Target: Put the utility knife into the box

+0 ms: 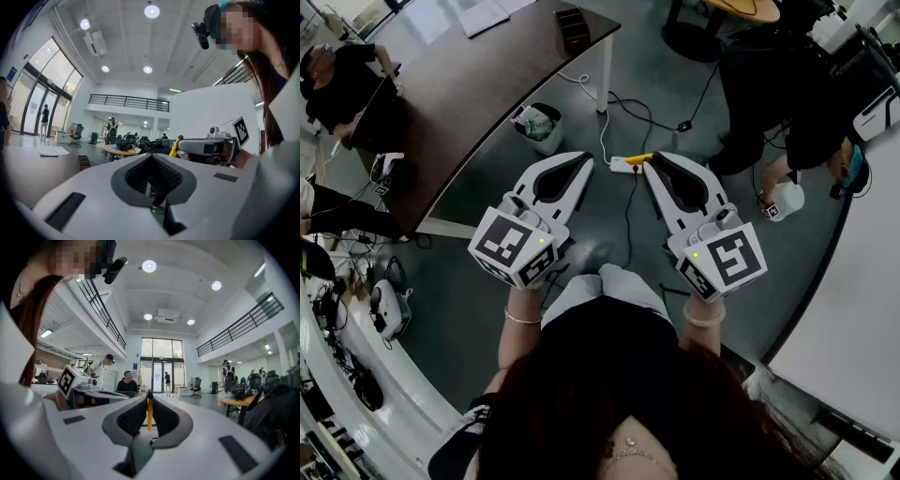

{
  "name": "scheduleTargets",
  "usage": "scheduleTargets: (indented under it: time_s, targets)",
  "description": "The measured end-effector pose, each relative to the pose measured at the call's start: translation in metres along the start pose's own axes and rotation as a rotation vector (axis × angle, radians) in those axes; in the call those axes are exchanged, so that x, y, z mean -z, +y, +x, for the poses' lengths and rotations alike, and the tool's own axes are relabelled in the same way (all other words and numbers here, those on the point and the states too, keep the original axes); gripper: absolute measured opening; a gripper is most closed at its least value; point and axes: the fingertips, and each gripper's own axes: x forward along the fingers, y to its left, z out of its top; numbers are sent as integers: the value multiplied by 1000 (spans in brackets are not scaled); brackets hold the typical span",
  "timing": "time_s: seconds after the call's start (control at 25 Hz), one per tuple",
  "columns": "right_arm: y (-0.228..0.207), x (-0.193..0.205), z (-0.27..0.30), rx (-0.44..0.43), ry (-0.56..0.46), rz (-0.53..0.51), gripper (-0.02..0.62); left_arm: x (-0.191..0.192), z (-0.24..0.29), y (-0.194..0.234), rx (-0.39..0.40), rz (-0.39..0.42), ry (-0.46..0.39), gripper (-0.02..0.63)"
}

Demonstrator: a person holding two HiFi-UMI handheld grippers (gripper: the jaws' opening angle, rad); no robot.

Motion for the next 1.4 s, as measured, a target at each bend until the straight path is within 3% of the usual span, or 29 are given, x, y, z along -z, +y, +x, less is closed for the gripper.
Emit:
scheduleTargets:
  time_s: [0.72, 1.04, 1.4]
  targets:
    - [-13, -2, -2, -17, -22, 19, 50, 1, 13, -3, -4, -17, 5, -3]
    - [-34, 6, 4, -40, -30, 28, 50, 14, 28, -1, -47, -28, 15, -3]
    - [-62, 17, 53, -60, -2, 58, 50, 18, 55, 46, -68, -60, 32, -3]
